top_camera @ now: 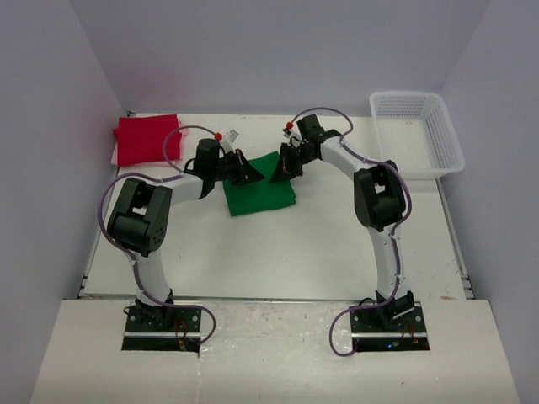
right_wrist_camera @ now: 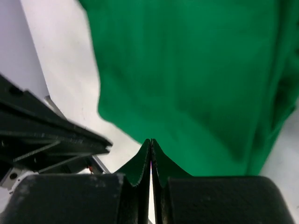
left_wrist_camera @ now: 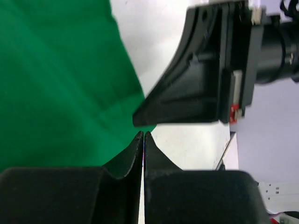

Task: Fold and stack the t-shirts
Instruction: Fold the long partially folded tshirt into a neat square

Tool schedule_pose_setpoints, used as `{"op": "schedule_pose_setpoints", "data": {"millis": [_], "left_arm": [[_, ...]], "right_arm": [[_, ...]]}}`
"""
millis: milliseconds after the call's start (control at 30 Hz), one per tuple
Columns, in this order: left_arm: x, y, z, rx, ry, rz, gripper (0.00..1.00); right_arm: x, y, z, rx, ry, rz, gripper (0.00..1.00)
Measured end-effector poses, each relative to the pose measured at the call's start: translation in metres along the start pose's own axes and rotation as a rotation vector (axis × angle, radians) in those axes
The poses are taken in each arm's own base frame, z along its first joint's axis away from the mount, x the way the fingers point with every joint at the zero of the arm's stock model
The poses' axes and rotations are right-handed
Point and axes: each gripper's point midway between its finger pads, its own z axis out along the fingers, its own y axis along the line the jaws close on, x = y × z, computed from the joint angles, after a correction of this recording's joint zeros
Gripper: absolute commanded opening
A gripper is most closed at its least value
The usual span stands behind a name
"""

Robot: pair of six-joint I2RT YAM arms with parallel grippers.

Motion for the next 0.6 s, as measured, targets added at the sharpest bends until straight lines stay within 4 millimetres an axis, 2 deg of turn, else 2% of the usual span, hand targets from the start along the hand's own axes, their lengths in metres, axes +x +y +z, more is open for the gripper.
{"op": "schedule_pose_setpoints", "data": {"millis": [133, 267, 400, 600], "left_arm": [[0.027, 0.017, 0.004, -0.031, 0.053, -0.045, 0.0], [0.052, 0.035, 0.001, -0.079, 0.088, -0.081, 0.0], [0.071, 0.052, -0.004, -0.137, 0.117, -0.113, 0.0], [0.086, 0.066, -0.014, -0.19, 0.12, -0.128, 0.0]], "right_arm": [[0.001, -0.033, 0.013, 0.003, 0.053, 0.101, 0.0], [0.007, -0.057, 0.011, 0.028, 0.087, 0.193, 0.0], [0.006, -0.065, 0.003, 0.029, 0.092, 0.234, 0.0], [0.012, -0.068, 0.0, 0.041, 0.115, 0.278, 0.0]]}}
